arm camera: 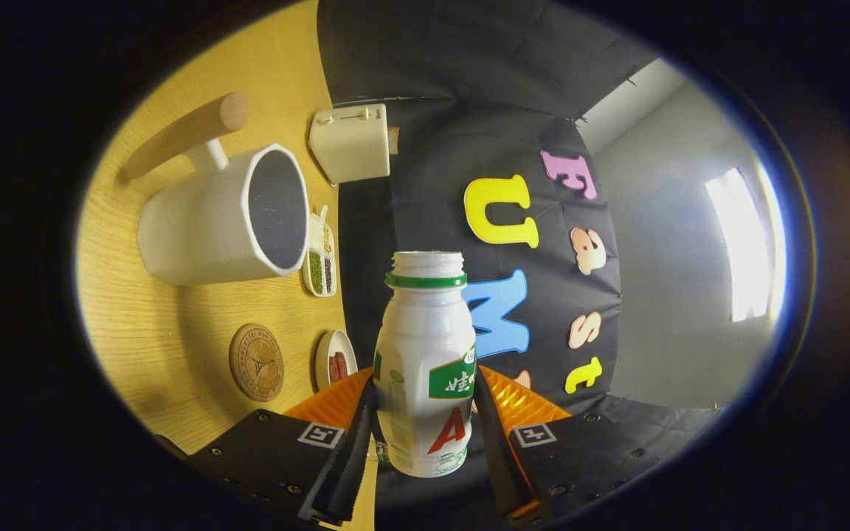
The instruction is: Take the bottle from table, then pour the juice into the cup, finally place the bottle on the coaster
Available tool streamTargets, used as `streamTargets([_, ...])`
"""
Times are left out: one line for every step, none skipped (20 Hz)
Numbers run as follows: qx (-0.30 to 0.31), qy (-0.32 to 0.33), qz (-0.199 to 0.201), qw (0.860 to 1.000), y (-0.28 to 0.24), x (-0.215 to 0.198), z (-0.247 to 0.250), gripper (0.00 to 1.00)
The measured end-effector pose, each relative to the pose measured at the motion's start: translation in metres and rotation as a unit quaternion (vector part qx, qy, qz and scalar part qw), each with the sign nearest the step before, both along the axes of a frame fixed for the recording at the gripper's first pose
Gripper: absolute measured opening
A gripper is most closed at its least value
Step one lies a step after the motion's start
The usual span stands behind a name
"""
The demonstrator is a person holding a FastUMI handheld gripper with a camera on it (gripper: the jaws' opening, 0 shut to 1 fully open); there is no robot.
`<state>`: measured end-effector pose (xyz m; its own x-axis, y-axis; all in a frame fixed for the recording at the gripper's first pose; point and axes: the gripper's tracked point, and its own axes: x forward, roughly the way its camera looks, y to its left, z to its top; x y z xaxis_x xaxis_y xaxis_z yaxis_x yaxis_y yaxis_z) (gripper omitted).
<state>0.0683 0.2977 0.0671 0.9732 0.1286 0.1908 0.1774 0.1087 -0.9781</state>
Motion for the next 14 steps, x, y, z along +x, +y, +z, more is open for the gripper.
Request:
streamTargets([-0.007,-0.002,0.000,1.000,0.001,-0.001,-0.001,0.69])
streamTargets([-0.014,-0.005,-0.001,1.000,0.002,-0.001,-0.001,0.69])
streamTargets([-0.020,-0.007,-0.001,1.000,0.005,-0.004,-0.001,0.69])
streamTargets([-0.025,-0.007,0.000,1.000,0.006,-0.005,-0.004,0.69])
streamTargets([-0.027,-0.006,0.001,1.000,0.008,-0.005,-0.003,0.69])
streamTargets([-0.029,-0.005,0.002,1.000,0.009,-0.005,-0.003,0.69])
streamTargets([-0.031,-0.006,0.003,0.999,0.009,-0.005,-0.002,0.69])
streamTargets([-0.035,-0.008,0.003,0.999,0.010,-0.005,-0.001,0.69])
streamTargets([-0.040,-0.010,0.003,0.999,0.012,-0.005,-0.001,0.69])
streamTargets([-0.045,-0.012,0.003,0.999,0.013,-0.005,-0.002,0.69])
streamTargets([-0.049,-0.013,0.004,0.999,0.014,-0.004,-0.002,0.69])
streamTargets([-0.053,-0.013,0.003,0.999,0.015,-0.004,-0.001,0.69])
streamTargets([-0.057,-0.015,0.003,0.998,0.014,-0.003,-0.001,0.69])
streamTargets([-0.062,-0.018,0.002,0.998,0.015,-0.004,0.000,0.69])
